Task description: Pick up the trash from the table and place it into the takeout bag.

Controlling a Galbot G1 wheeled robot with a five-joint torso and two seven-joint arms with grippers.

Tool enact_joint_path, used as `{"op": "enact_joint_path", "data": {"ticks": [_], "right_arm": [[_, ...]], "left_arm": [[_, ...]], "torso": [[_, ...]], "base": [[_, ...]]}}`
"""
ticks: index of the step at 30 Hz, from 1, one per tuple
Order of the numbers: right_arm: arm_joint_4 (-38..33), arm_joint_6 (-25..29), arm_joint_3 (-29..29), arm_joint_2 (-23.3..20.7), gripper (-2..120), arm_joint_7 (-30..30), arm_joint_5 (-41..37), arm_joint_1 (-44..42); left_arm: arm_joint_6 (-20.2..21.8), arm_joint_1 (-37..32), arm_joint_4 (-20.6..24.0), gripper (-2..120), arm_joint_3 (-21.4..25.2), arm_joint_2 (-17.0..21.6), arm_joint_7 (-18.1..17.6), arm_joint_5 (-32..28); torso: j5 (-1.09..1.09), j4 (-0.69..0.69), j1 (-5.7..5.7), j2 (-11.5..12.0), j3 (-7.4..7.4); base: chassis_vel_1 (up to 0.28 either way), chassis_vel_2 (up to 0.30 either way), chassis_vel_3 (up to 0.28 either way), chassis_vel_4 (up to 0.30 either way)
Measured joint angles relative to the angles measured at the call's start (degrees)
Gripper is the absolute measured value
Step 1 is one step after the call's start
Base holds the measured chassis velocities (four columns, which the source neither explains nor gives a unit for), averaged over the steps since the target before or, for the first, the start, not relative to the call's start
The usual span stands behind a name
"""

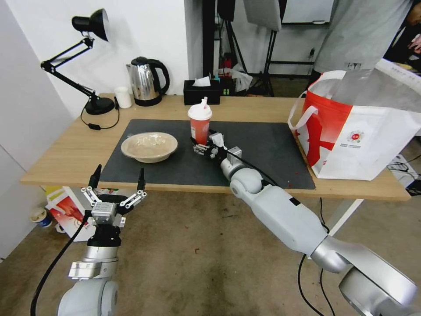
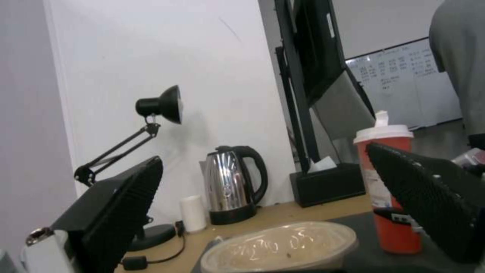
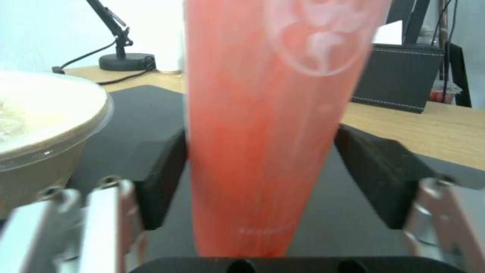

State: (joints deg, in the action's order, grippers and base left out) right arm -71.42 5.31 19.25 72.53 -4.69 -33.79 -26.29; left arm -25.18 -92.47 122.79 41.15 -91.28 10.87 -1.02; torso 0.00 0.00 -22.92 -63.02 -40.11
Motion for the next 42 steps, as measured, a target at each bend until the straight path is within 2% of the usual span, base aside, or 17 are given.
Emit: {"op": "enact_joint_path", "data": {"ticks": [1, 2, 8, 18, 22, 26, 35, 42], "right_arm": [[-0.1, 0.0, 0.0, -0.1, 65, 0.1, 0.0, 0.0], [-0.1, 0.0, 0.0, -0.1, 65, 0.1, 0.0, 0.0], [-0.1, 0.2, -0.3, -0.8, 43, 0.9, -0.2, -0.3], [0.0, 0.6, -0.5, -1.2, 22, 1.5, -0.3, -0.5], [-0.5, 0.7, -0.5, -1.7, 11, 1.5, -0.3, -0.6], [-1.1, 0.6, -0.5, -2.4, 7, 1.5, -0.3, -0.8], [-4.0, 0.2, -0.7, -5.1, 7, 1.5, -1.1, -1.0], [-10.0, -1.3, -1.4, -9.5, 7, 1.2, -2.5, -1.7]], "left_arm": [[0.0, 0.1, 0.0, 100, 0.0, 0.0, 0.0, 0.0], [0.0, 0.1, 0.0, 100, 0.0, 0.0, 0.0, 0.0], [0.0, 0.4, -0.4, 100, -0.2, 0.0, 0.0, 0.0], [0.0, 0.9, -0.8, 100, -0.2, 0.0, 0.0, 0.0], [0.1, 1.1, -0.9, 100, -0.3, 0.0, 0.0, 0.0], [0.1, 1.1, -1.1, 100, -0.3, 0.0, 0.0, 0.0], [0.1, 1.3, -1.0, 100, -0.2, 0.0, 0.0, -0.1], [0.1, 1.5, -1.0, 100, -0.6, 0.0, 0.0, -0.1]], "torso": [[0.0, 0.0, 0.0, 0.0, 0.0], [0.0, 0.0, 0.0, 0.0, 0.0], [0.01, 0.01, 0.0, 0.0, 0.01], [0.01, 0.01, 0.0, 0.0, 0.0], [0.0, 0.0, 0.0, 0.0, 0.0], [0.0, -0.01, 0.0, 0.0, 0.0], [0.01, 0.01, 0.0, 0.0, 0.0], [0.01, 0.0, 0.0, 0.0, 0.0]], "base": [[0.0, 0.0, 0.0, 0.0], [0.0, 0.0, 0.0, 0.0], [0.0, 0.0, 0.0, 0.0], [0.0, 0.0, 0.0, 0.0], [0.0, 0.0, 0.0, 0.0], [0.0, 0.0, 0.0, 0.0], [0.0, 0.0, 0.0, 0.0], [0.0, 0.0, 0.0, 0.0]]}}
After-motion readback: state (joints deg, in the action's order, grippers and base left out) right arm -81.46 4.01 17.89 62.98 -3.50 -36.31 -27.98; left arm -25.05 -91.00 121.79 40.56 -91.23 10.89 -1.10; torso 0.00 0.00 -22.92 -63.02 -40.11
